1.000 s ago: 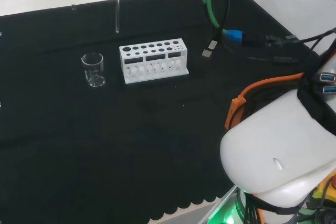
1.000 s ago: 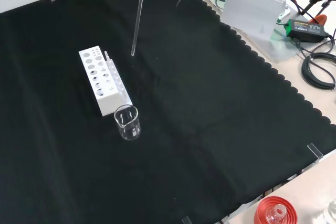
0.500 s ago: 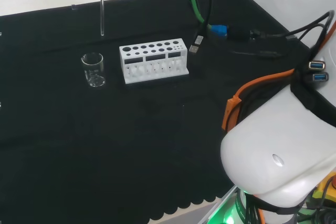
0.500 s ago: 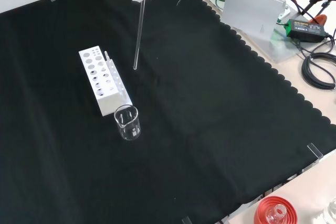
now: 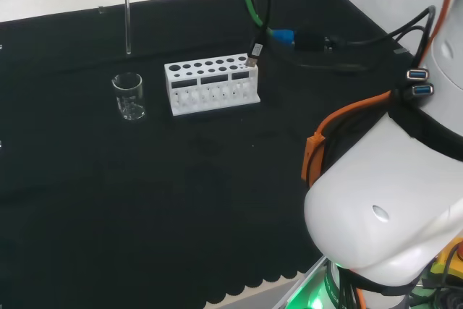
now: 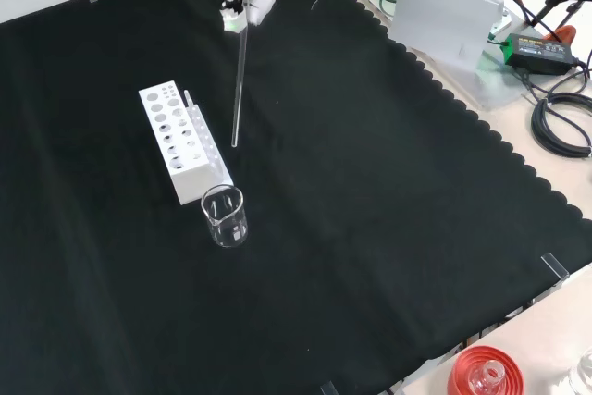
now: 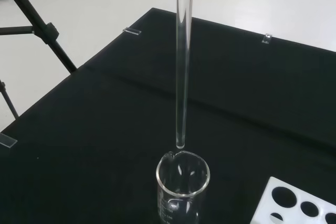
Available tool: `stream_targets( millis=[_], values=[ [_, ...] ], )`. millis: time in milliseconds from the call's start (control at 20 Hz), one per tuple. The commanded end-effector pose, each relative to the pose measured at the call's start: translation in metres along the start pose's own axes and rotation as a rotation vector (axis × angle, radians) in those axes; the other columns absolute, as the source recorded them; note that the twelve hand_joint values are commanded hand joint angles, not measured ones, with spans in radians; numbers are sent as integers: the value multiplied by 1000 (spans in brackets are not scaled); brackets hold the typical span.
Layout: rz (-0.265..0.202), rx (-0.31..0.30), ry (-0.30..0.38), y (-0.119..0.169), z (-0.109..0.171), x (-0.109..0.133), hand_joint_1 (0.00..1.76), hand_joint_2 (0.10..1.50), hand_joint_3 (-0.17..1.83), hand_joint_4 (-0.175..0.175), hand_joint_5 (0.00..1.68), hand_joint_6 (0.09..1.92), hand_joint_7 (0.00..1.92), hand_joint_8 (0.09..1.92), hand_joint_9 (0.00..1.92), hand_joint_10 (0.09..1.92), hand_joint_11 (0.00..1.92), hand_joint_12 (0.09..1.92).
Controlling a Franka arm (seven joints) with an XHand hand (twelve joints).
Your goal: Stir in the beaker to the left of the white test tube rack with the glass rod.
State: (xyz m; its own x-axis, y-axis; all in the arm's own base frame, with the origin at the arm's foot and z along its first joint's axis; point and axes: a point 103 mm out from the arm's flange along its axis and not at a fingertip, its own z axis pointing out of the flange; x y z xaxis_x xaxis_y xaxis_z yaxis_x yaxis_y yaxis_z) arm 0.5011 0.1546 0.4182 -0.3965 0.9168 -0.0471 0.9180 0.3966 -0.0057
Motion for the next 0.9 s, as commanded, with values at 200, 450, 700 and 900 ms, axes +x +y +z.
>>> stream_targets(
  millis=[200, 450, 700, 900],
  values=[
    [-19, 21, 10, 22, 12, -3, 1230, 1037, -175, -175, 1413, 277, 1744, 412, 1853, 379, 1677, 717],
    [-16, 33, 17, 38, 30, -11, 1230, 1037, -175, -175, 1414, 275, 1744, 410, 1853, 377, 1677, 718],
    [-13, 46, 23, 52, 44, -18, 1230, 1037, -175, -175, 1415, 273, 1744, 407, 1853, 376, 1676, 718],
    [-12, 55, 28, 63, 54, -23, 1230, 1037, -175, -175, 1415, 272, 1744, 406, 1853, 375, 1676, 719]
  ],
)
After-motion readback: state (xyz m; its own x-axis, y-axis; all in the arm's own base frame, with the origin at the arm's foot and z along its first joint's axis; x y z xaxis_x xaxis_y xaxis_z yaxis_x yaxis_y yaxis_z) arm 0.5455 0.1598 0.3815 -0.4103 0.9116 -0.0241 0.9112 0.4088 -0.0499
